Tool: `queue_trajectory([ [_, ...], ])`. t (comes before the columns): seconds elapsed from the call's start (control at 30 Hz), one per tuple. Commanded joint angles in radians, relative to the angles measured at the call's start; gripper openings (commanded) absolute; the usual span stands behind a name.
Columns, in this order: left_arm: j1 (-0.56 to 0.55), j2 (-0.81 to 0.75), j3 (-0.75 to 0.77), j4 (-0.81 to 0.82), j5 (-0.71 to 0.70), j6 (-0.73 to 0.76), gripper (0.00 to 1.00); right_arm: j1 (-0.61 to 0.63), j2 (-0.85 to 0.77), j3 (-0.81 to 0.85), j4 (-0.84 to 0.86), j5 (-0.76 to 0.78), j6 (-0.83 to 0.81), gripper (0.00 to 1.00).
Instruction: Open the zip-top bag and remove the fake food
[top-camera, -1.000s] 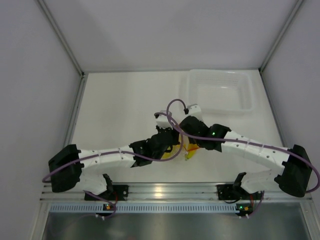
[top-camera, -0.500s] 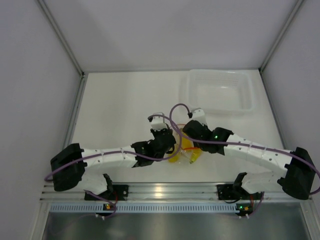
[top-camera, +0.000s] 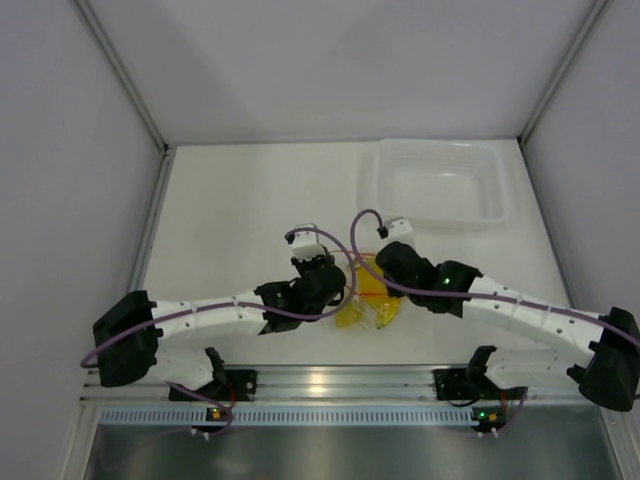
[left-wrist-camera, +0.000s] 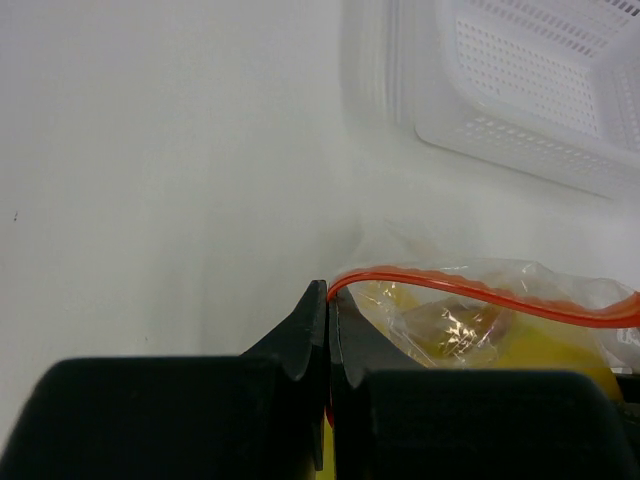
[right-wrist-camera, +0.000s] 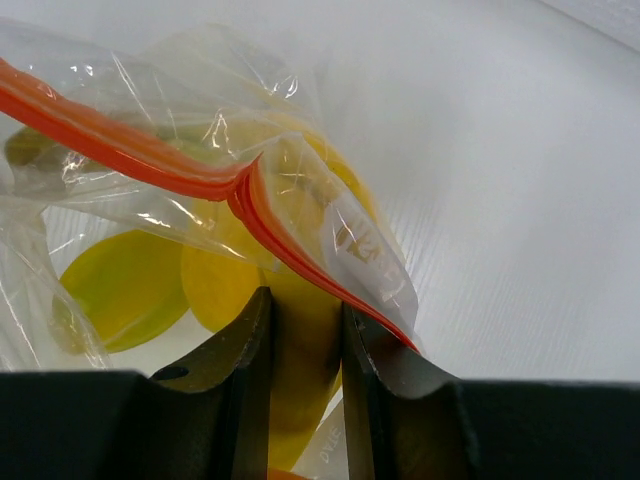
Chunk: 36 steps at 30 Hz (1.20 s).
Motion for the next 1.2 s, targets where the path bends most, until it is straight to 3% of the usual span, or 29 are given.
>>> queue_trajectory([
  [0.0, 0.040, -0.038, 0.038, -0.038, -0.099, 0.030, 0.00, 0.025, -0.025, 0.000, -0.043, -0.062, -0.062, 0.00],
  [0.13, 0.040, -0.047, 0.055, 0.031, 0.008, 0.098, 0.00, 0.035, 0.028, 0.040, -0.061, -0.021, -0.062, 0.00],
  [0.43, 0.040, -0.142, 0.017, 0.148, 0.046, 0.182, 0.00, 0.079, 0.154, 0.103, -0.112, 0.065, 0.005, 0.00],
  [0.57, 0.041, -0.171, -0.008, 0.116, -0.097, 0.159, 0.00, 0.079, 0.105, 0.078, -0.098, 0.065, 0.001, 0.00],
  [0.83, 0.069, -0.149, -0.006, 0.076, -0.129, 0.149, 0.00, 0.096, -0.088, -0.034, 0.044, -0.026, -0.090, 0.00],
  [1.03, 0.072, -0.188, -0.047, 0.082, -0.027, 0.093, 0.00, 0.090, -0.074, -0.005, 0.012, 0.007, -0.005, 0.00],
  [1.17, 0.070, -0.176, -0.047, 0.091, 0.088, 0.095, 0.00, 0.090, -0.119, -0.037, 0.110, -0.024, 0.011, 0.00],
])
